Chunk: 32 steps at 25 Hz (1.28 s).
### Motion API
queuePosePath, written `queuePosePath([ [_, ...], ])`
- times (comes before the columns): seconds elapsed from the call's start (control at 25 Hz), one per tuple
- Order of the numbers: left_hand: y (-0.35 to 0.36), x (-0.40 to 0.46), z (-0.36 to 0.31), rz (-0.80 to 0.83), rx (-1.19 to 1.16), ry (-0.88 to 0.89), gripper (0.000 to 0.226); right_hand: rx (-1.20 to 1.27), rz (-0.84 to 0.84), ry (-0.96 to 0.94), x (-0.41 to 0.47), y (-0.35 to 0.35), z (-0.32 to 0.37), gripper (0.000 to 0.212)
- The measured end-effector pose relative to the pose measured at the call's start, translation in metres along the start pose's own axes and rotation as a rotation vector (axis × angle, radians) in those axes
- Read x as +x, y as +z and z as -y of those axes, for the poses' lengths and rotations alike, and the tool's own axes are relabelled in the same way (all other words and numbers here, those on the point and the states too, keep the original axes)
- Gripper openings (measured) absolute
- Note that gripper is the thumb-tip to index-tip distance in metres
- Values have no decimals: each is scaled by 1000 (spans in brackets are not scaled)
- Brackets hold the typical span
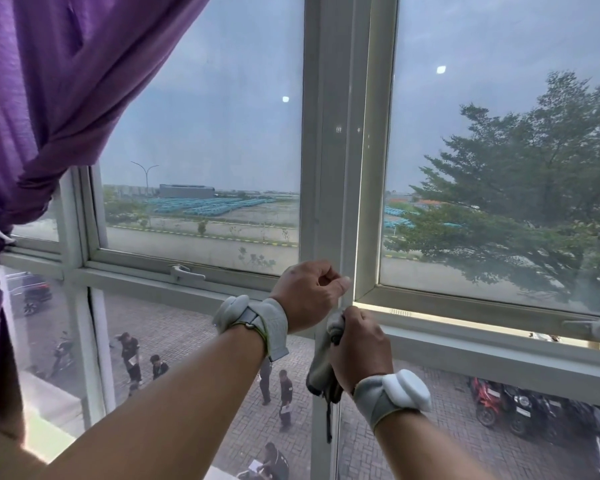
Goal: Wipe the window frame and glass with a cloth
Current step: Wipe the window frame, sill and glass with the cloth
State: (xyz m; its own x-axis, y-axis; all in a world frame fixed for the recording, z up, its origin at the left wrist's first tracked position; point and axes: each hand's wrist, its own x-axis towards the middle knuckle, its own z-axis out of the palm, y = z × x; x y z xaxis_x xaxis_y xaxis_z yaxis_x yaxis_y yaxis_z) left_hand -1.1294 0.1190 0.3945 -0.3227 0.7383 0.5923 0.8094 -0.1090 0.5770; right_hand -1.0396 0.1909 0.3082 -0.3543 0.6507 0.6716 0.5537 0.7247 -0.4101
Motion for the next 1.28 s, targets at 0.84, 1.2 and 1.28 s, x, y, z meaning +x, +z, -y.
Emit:
queuePosePath([
  [0.84,55,-69,24,-204,-113,-208,20,1030,512,436,-10,-68,8,28],
  [1.2,103,-58,23,-461,0,-317,16,733,360,368,-1,-105,-33,36],
  [1.28,121,-56,11,-444,1,-281,18,715,328,379,-1,-110,-48,39],
])
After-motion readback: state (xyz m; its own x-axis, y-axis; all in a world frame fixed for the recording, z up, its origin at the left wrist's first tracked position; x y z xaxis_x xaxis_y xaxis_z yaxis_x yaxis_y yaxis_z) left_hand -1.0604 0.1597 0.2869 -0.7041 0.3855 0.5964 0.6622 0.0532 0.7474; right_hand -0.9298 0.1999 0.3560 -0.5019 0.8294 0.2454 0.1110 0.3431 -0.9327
